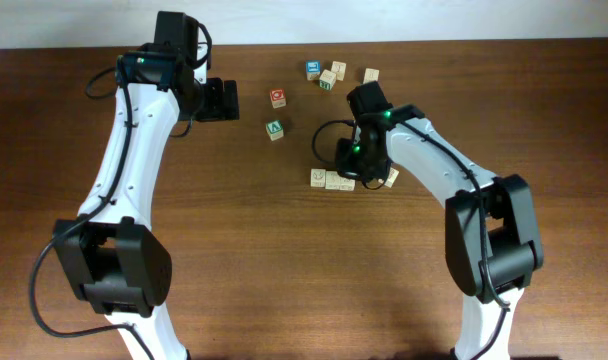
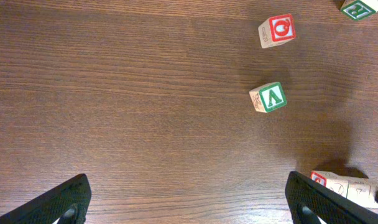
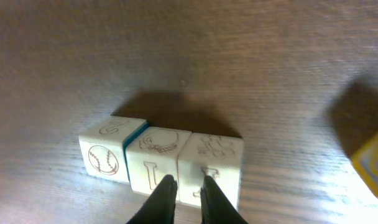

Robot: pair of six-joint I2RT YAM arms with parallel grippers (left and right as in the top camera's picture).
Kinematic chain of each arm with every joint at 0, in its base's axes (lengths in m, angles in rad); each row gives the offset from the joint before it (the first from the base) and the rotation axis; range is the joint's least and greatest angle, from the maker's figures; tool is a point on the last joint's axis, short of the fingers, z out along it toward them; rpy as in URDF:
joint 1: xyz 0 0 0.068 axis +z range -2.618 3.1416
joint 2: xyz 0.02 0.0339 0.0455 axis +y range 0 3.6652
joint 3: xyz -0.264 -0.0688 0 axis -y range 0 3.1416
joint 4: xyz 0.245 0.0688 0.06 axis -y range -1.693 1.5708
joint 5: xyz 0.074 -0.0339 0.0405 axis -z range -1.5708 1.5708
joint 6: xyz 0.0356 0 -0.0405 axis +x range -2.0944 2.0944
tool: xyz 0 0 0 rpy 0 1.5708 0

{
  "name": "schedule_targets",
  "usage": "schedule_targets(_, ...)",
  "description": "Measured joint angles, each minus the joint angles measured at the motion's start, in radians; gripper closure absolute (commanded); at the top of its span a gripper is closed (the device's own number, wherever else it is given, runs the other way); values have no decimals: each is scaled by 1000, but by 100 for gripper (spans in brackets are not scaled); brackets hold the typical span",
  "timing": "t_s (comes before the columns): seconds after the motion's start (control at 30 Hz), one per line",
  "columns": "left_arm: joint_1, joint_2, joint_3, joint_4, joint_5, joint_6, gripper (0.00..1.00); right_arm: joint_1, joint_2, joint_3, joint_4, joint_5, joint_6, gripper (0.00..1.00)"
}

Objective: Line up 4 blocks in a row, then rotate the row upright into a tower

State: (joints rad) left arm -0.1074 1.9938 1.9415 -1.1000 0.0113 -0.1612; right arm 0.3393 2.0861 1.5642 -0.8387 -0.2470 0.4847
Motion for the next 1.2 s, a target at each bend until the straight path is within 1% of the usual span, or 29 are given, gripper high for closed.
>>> schedule_targets(0.03,0,0,0,0,0,0,2,-12,0,37,-43,2,-14,75)
schedule_targets(0.13,0,0,0,-1,0,0,2,-100,0,222,-272,80,-25,75)
schedule_targets(0.2,0,0,0,0,0,0,2,-161,-3,234,-325,121,-26,76)
schedule_targets(0.3,0,1,0,5,0,0,2,-223,2,176,-291,160,-30,76)
schedule_targets(0.33,0,1,0,5,0,0,1,-223,11,146,-217,164,-49,75)
schedule_targets(0.47,0,2,0,8,0,0,2,-220,50,132,-127,165,-123,76)
schedule_targets(0.57,0,3,0,8,0,0,2,-219,69,132,-126,165,-153,76)
schedule_targets(0.6,0,3,0,8,0,0,2,-217,77,132,-130,164,-166,80)
schedule_targets(0.63,0,4,0,8,0,0,2,-209,89,132,-135,164,-182,81)
schedule_targets(0.83,0,4,0,8,0,0,2,-124,113,132,-188,156,-198,82)
schedule_targets(0.93,0,4,0,8,0,0,2,-110,113,132,-191,137,-198,80)
schedule_targets(1.0,0,4,0,8,0,0,2,-117,122,190,-260,130,-198,79)
schedule_targets(1.07,0,4,0,8,0,0,2,-140,127,280,-380,126,-196,79)
schedule_targets(1.1,0,4,0,9,0,0,2,-174,127,331,-458,126,-192,79)
schedule_targets(1.13,0,4,0,8,0,0,2,-189,127,337,-488,126,-190,81)
schedule_targets(1.17,0,5,0,8,0,0,1,-210,127,316,-526,126,-181,84)
schedule_targets(1.2,0,5,0,8,0,0,2,-212,127,290,-530,126,-171,86)
